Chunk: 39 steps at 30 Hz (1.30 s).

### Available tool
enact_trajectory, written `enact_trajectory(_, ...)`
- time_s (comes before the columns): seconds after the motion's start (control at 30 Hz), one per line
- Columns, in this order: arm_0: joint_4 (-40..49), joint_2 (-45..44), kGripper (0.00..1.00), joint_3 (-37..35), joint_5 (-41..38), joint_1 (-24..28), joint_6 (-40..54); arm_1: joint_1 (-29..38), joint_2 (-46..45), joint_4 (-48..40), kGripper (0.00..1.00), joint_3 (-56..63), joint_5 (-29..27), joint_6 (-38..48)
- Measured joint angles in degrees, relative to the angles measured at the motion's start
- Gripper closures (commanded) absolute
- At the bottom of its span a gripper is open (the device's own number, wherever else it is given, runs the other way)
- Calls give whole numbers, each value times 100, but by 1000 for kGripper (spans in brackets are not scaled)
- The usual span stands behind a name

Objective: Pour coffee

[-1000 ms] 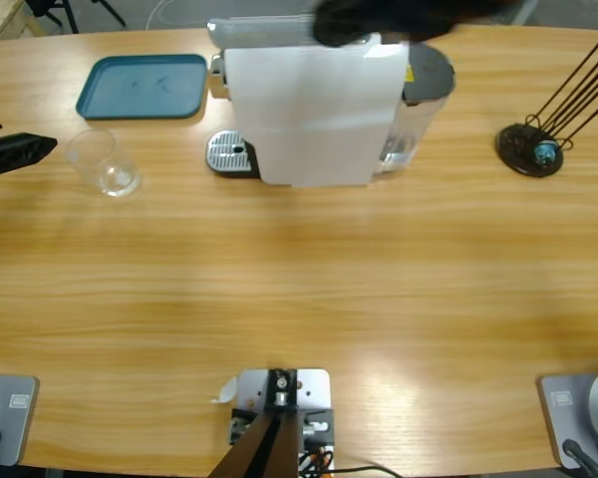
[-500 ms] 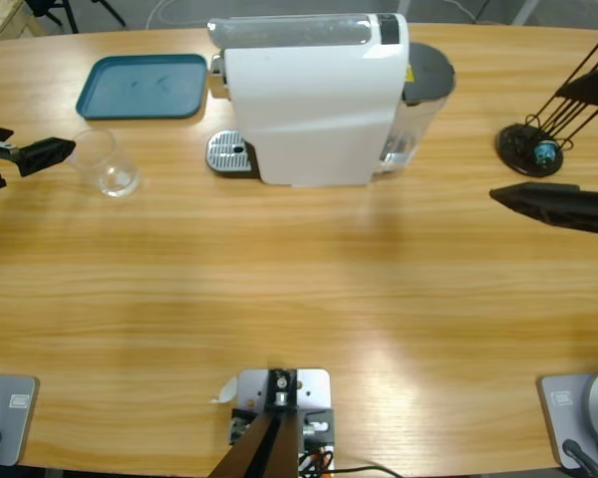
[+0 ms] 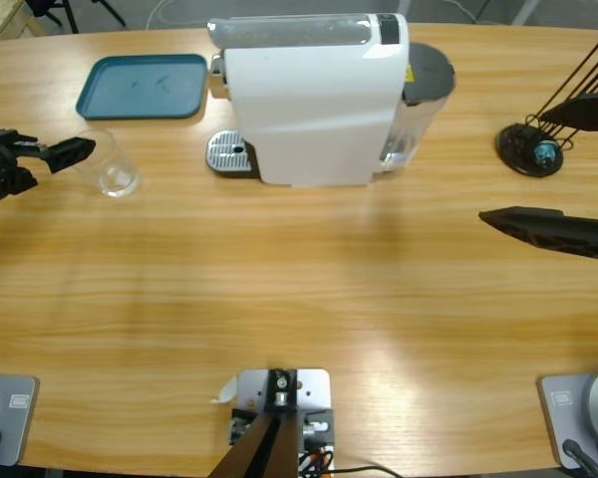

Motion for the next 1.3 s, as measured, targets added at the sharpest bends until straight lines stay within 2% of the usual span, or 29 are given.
enact_trajectory(0.67, -1020, 1397, 4, 69, -249, 0, -26, 0, 4, -291, 4, 273, 168, 6)
enact_trajectory(0.7, -1081, 1477, 34, 73, -254, 0, -26, 0, 4, -292, 4, 282, 168, 6)
enact_trajectory(0.73, -1158, 1563, 144, 85, -255, 0, -26, 0, 4, -293, 4, 287, 168, 6)
enact_trajectory(0.87, -1406, 1843, 919, 124, -255, 0, -26, 0, 4, -295, 4, 300, 168, 19)
enact_trajectory(0.9, -1458, 1884, 1000, 139, -255, 0, -26, 0, 4, -295, 4, 300, 168, 20)
enact_trajectory(1.3, -2336, 2100, 1000, 506, -301, -136, 76, 0, 4, -359, 4, 330, 168, 24)
